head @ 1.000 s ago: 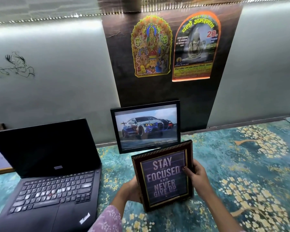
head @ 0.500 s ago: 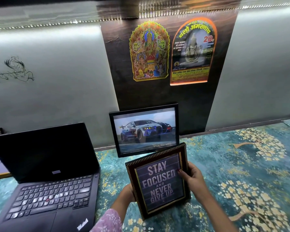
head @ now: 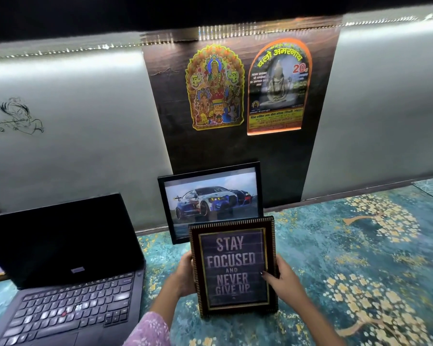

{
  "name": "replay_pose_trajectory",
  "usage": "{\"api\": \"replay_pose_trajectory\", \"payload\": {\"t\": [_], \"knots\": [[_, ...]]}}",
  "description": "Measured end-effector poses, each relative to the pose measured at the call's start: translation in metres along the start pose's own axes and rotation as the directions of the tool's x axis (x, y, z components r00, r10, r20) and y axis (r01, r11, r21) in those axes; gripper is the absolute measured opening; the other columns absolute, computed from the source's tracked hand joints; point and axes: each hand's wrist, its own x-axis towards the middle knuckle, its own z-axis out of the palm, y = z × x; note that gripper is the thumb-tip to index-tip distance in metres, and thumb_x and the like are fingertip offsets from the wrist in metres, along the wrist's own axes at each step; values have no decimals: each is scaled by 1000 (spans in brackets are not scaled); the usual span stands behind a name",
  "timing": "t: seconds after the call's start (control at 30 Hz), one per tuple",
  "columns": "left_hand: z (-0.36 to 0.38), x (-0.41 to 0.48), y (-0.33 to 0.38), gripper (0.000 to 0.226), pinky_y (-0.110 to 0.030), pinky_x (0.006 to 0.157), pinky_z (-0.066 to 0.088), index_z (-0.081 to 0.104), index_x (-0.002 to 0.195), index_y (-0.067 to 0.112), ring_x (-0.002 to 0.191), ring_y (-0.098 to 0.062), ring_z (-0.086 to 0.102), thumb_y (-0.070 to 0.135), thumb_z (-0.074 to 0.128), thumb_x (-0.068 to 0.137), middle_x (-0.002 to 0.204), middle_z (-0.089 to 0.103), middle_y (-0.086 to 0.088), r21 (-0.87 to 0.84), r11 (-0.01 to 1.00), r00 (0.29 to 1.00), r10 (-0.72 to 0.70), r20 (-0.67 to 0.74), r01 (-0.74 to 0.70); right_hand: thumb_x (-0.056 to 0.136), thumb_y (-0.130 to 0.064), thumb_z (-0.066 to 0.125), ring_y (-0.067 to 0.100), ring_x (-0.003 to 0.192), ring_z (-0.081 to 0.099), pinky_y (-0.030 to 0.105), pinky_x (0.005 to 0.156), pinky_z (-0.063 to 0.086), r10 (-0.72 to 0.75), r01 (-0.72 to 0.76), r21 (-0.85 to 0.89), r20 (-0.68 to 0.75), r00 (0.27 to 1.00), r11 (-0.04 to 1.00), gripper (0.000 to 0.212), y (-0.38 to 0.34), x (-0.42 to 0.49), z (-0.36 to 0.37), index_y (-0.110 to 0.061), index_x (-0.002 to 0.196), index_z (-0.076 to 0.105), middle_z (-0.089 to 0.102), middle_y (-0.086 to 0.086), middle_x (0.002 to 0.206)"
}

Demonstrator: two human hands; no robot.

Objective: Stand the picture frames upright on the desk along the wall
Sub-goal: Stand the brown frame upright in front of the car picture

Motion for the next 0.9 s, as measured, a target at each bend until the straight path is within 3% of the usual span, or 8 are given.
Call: {"api": "replay_pose_trajectory", "payload": {"t": [0.1, 0.23, 0.33, 0.4, 0.5, 0.67, 0.8, 0.9], "knots": [[-6, -3, -12, 72, -41, 87, 48, 76, 86, 8, 81, -31, 70, 60, 26, 83, 87, 76, -16, -122, 990, 997, 75, -8, -76, 84, -17, 60, 15, 107, 53, 28, 89, 43, 43, -39, -127, 28, 999, 991, 43, 9, -7, 1, -14, 124, 45, 55, -6, 111], [-16, -7, -34, 69, -40, 86, 50, 63, 113, 9, 93, -29, 68, 55, 18, 90, 103, 73, -14, -158, 975, 988, 156, -8, -155, 86, -15, 57, 23, 113, 54, 37, 93, 46, 56, -57, -151, -16, 998, 987, 42, 9, -13, 7, -13, 126, 45, 59, 7, 123], [-16, -19, -55, 44, -39, 82, 55, 63, 106, 12, 102, -27, 64, 46, 40, 89, 112, 68, -15, 153, 965, 965, 233, -122, -214, 87, -14, 55, 25, 111, 55, 33, 88, 45, 60, -63, -177, -22, 998, 982, 41, 5, -17, 10, -11, 126, 44, 59, 9, 123], [-14, -25, -67, 25, -33, 77, 57, 65, 90, 15, 88, -12, 68, 36, 55, 82, 99, 71, -10, 335, 909, 917, 332, -223, -248, 88, -13, 54, 25, 110, 55, 31, 85, 45, 56, -61, -187, -34, 998, 980, 39, 5, -20, 11, -11, 126, 45, 59, 10, 122], [-9, -29, -77, 16, -17, 63, 53, 65, 85, 20, 68, 2, 67, 13, 52, 90, 77, 72, 11, 368, 883, 865, 408, -290, -293, 88, -13, 54, 26, 109, 55, 32, 84, 44, 57, -65, -193, -46, 997, 979, 39, 3, -24, 12, -11, 126, 45, 60, 11, 122], [-9, -26, -76, 19, -42, 89, 54, 64, 98, 12, 92, -23, 65, 7, 47, 93, 105, 69, -13, 460, 839, 852, 446, -275, -291, 88, -13, 54, 27, 112, 54, 36, 87, 45, 69, -81, -193, -68, 995, 978, 39, 1, -27, 13, -10, 126, 46, 59, 11, 123], [-5, -26, -76, 24, -12, 70, 53, 60, 112, 6, 92, -15, 63, 8, 45, 94, 106, 67, -7, 530, 798, 832, 481, -277, -285, 88, -10, 52, 28, 112, 53, 37, 89, 44, 107, -117, -147, -74, 991, 982, 37, 3, -28, 15, -7, 125, 46, 58, 13, 123], [-5, -25, -79, 24, -13, 71, 53, 59, 112, 4, 94, -15, 62, 13, 45, 94, 109, 66, -6, 571, 784, 829, 474, -296, -245, 88, -11, 52, 29, 114, 52, 39, 93, 45, 129, -134, -114, -47, 990, 984, 38, 9, -25, 12, -6, 125, 46, 57, 13, 124]]}}
